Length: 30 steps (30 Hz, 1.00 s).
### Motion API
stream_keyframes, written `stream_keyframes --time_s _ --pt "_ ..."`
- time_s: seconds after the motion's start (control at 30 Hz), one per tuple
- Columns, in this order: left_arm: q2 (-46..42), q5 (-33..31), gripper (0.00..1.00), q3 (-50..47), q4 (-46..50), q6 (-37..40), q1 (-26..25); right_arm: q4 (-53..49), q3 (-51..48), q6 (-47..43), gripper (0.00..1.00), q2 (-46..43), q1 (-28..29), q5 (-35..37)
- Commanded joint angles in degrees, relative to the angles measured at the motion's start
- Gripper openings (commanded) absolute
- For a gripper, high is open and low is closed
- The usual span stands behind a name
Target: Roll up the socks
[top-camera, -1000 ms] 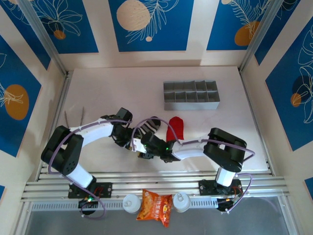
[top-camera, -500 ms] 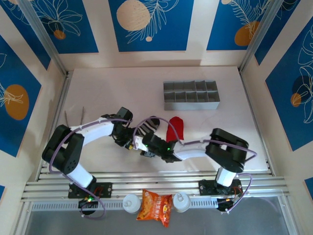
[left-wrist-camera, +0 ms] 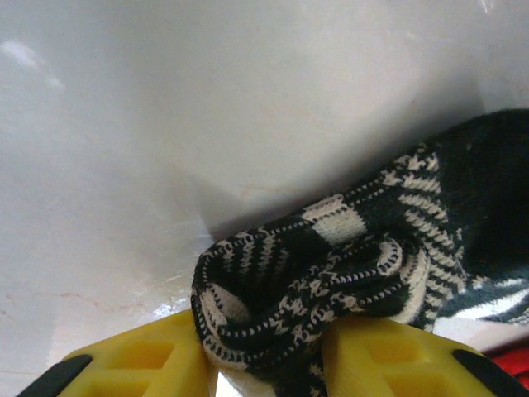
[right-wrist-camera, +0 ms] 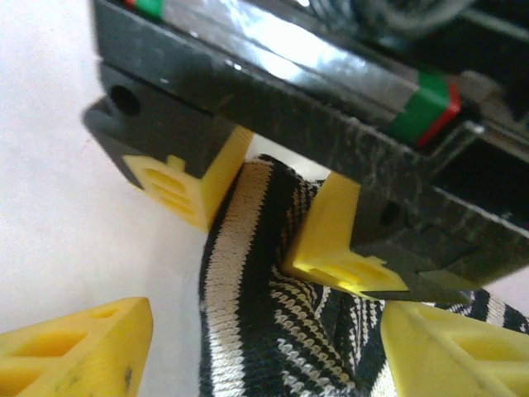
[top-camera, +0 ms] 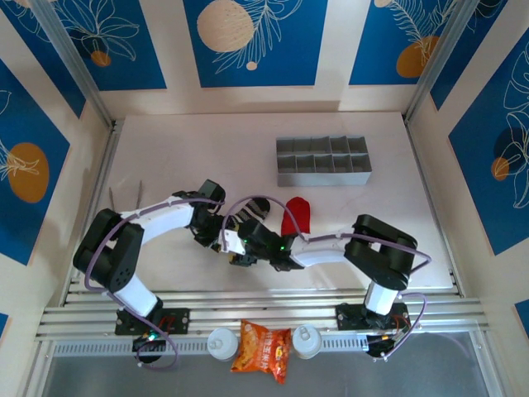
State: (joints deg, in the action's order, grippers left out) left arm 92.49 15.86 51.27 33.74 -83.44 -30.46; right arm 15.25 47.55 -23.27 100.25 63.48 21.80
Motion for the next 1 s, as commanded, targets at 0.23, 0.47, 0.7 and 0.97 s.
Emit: stream_keyframes --time_s 0.23,0.47,0.7,0.97 --pt "0.88 -1.18 0.35 0.15 4.32 1.11 0.14 -7.16 2.4 6.03 0.46 3.8 -1.46 -2.42" --pt "-1.42 -0.68 0.37 0.06 4.14 0.01 0.63 -9.44 1.85 9.89 0.15 3.82 -1.61 -2.56" --pt "-8.02 -2.88 0.61 -0.72 3.01 -1.25 1.32 -11.94 1.18 16.39 0.0 3.34 -4.26 -7.86" --pt "-11.43 -1.03 0.68 -5.17 -5.87 -0.43 3.06 -11.99 -0.79 25.24 0.0 3.7 -9.97 -21.65"
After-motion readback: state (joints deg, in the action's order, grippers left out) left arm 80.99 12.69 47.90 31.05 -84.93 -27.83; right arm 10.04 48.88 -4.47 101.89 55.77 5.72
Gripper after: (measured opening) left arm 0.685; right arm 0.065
